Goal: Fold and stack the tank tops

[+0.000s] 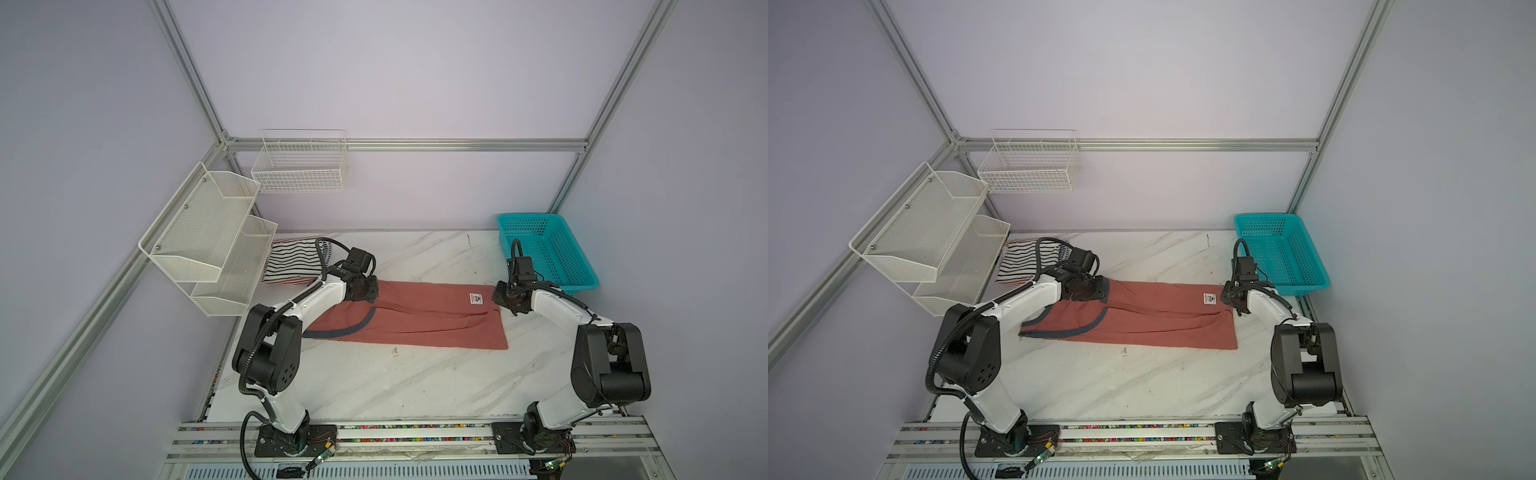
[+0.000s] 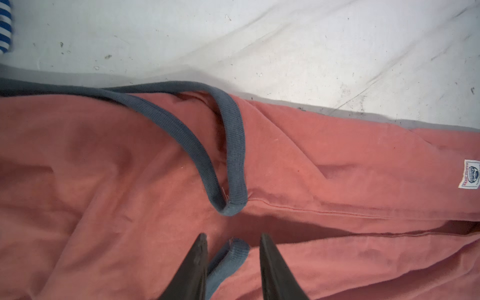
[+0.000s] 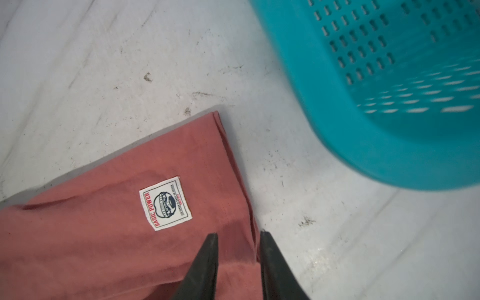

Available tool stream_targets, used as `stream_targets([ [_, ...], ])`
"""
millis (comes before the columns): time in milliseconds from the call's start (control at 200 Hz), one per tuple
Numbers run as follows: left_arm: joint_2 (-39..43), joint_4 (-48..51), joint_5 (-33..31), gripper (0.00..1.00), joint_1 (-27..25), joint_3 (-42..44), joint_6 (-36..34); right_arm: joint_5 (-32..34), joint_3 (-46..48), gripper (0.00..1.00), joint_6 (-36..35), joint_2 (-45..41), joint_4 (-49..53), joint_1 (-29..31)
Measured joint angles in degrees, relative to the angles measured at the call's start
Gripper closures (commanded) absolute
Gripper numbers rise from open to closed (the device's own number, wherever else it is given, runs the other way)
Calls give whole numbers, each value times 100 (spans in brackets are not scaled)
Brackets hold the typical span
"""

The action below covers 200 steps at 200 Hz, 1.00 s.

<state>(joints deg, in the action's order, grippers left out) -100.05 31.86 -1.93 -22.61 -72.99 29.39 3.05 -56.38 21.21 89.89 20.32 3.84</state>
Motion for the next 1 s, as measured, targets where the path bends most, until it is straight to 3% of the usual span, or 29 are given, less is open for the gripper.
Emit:
stream_targets([
  [175,-774,654,-540,49,11,-957,-92,-258,-20,68,144,24,-120,160],
  [370,-2146,1290,-1115,48,177,-3075,-363,-363,-278,68,271,396,-273,621],
  [500,-2704,1718,-1178,48,457,-3980,-494,-452,-363,68,315,678,-352,852],
  [705,-2990,2159,-1062,47,868,-4273,-678,-549,-761,68,321,1285,-391,1108],
  [1000,-3060,2787,-1023,47,1019,-4282,-750,-721,-1025,67,302,1840,-553,1274],
])
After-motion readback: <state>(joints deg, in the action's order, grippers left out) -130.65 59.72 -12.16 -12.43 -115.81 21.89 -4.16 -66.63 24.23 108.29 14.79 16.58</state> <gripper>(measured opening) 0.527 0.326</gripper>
